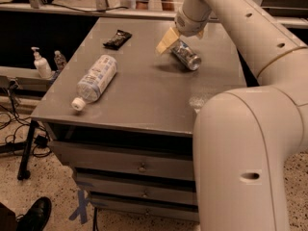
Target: Place redbull can upright
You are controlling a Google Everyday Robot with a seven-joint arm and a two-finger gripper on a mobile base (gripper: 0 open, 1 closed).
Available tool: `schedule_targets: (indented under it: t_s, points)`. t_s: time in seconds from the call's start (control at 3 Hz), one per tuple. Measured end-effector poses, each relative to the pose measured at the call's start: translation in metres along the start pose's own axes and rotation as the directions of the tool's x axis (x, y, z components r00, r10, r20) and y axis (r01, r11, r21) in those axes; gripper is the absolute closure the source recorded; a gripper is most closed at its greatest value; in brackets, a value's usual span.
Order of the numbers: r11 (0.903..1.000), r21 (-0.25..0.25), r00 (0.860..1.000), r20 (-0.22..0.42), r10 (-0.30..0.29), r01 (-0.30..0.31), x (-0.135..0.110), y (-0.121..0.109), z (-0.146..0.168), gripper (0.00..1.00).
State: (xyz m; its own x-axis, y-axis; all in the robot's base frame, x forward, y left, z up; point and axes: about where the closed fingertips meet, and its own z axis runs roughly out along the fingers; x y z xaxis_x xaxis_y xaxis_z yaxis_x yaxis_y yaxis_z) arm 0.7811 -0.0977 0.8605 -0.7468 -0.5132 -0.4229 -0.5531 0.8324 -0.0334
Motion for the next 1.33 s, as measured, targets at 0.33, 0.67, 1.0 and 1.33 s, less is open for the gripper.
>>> schedule_targets:
  t_s: [0.33,0.67,1.0,1.33]
  points:
    - [0.9997,0.008,0.999,-0.031,0.022,-0.021,-0.003,-0.005,0.016,0.0]
    - [0.9988,0.034,0.997,-0.067,0.037,-0.035,0.002,-0.015,0.026,0.17]
    - [0.9974,0.056,0.995,-0.087,0.05,-0.046,0.008,-0.025,0.028,0.41]
    - [0.9964,0.075,0.996,-0.078,0.046,-0.04,0.006,-0.031,0.019,0.63]
